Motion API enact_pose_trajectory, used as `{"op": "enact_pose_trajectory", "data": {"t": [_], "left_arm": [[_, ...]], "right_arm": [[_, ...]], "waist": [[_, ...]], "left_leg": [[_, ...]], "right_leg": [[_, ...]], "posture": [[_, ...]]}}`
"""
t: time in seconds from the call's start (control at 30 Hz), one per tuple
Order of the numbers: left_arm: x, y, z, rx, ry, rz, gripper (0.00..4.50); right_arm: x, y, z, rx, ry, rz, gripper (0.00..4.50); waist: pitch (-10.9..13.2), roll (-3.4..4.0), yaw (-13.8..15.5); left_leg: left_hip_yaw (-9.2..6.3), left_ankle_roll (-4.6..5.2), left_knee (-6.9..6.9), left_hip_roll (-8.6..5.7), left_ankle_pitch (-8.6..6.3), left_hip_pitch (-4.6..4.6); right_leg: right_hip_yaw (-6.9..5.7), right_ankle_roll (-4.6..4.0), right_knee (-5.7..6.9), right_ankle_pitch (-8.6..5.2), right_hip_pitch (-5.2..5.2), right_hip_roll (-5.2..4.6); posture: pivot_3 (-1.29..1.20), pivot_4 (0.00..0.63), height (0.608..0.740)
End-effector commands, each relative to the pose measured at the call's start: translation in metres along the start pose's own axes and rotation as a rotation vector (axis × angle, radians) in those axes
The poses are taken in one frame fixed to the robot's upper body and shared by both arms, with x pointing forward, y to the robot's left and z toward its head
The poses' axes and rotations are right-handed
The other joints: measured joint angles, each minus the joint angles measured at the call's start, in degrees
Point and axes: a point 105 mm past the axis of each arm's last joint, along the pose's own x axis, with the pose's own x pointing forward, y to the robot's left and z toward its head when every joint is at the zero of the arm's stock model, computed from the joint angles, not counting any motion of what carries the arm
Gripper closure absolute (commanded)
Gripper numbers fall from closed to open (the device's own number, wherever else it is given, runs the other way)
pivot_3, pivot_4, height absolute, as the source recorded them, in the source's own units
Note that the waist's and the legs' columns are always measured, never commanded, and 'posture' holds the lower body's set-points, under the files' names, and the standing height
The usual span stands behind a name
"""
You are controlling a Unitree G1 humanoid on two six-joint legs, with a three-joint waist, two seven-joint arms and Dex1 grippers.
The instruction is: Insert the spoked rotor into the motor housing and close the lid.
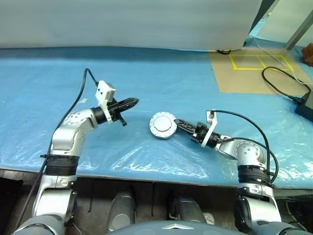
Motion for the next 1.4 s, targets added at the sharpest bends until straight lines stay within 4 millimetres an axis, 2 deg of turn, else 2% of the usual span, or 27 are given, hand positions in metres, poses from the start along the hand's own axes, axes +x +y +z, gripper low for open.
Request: {"op": "enact_pose_trajectory", "data": {"t": [0.03,0.2,0.63,0.73,0.87,1.1,1.23,1.37,1.4], "left_arm": [[-0.001,-0.007,0.010,0.023,-0.033,-0.013,4.50],[-0.001,-0.009,0.006,0.005,-0.030,-0.007,4.50],[0.001,-0.012,0.001,-0.008,-0.017,-0.011,4.50],[-0.003,-0.009,0.009,-0.055,-0.061,0.001,4.50],[-0.015,-0.002,0.023,-0.203,-0.159,-0.001,4.50],[-0.032,0.015,0.017,-0.424,-0.214,0.055,4.50],[-0.031,0.014,0.007,-0.519,-0.230,0.074,4.50],[-0.026,0.006,0.015,-0.581,-0.295,0.066,4.50],[-0.024,0.003,0.017,-0.584,-0.300,0.059,4.32]], "right_arm": [[0.005,-0.001,-0.007,0.101,0.028,0.001,3.40],[0.008,0.007,-0.009,0.141,0.049,0.026,3.40],[0.008,0.005,-0.003,0.173,-0.009,0.026,3.40],[0.010,0.013,0.005,0.180,-0.045,0.064,3.40],[0.013,0.027,0.016,0.165,-0.075,0.118,3.40],[0.021,0.052,0.025,0.157,-0.085,0.214,3.40],[0.025,0.063,0.031,0.156,-0.105,0.255,3.40],[0.029,0.084,0.042,0.132,-0.133,0.313,3.40],[0.031,0.088,0.044,0.128,-0.138,0.322,3.40]], "waist": [[0.0,0.00,0.0],[0.0,0.00,0.0],[0.0,0.00,0.0],[0.0,0.00,0.0],[0.0,0.01,0.0],[0.0,0.02,0.1],[0.0,0.01,0.2],[0.0,0.00,0.2],[0.0,0.00,0.2]], "left_leg": [[0.00,0.00,0.00,0.00,0.00,-0.01],[0.00,-0.02,-0.03,0.01,0.00,-0.01],[0.00,-0.05,-0.09,0.00,0.00,0.00],[0.00,-0.05,-0.09,0.00,0.01,0.00],[0.01,-0.23,-0.09,-0.01,-0.04,-0.09],[0.01,-0.09,-0.08,-0.04,0.05,-0.53],[0.00,-0.08,-0.02,-0.04,0.06,-0.88],[-0.02,-0.07,0.17,-0.01,0.06,-1.21],[-0.02,-0.07,0.21,-0.01,0.06,-1.22]], "right_leg": [[0.00,0.00,0.00,0.00,-0.01,0.00],[0.00,0.00,0.00,0.00,-0.02,0.01],[-0.01,0.00,0.01,0.00,-0.04,0.01],[-0.01,0.00,0.01,0.00,-0.04,0.01],[0.00,0.00,0.04,0.00,-0.15,0.01],[-0.01,0.02,0.06,0.02,-0.52,0.01],[-0.04,0.05,0.13,0.04,-0.82,0.00],[-0.07,0.22,0.31,0.15,-1.12,0.00],[-0.07,0.22,0.38,0.15,-1.14,-0.01]], "posture": [[0.00,0.150,0.740],[0.00,0.150,0.740],[0.00,0.150,0.740],[0.00,0.150,0.740],[0.00,0.150,0.740],[0.00,0.150,0.740],[0.00,0.150,0.740],[0.00,0.150,0.740],[0.00,0.150,0.740]]}}
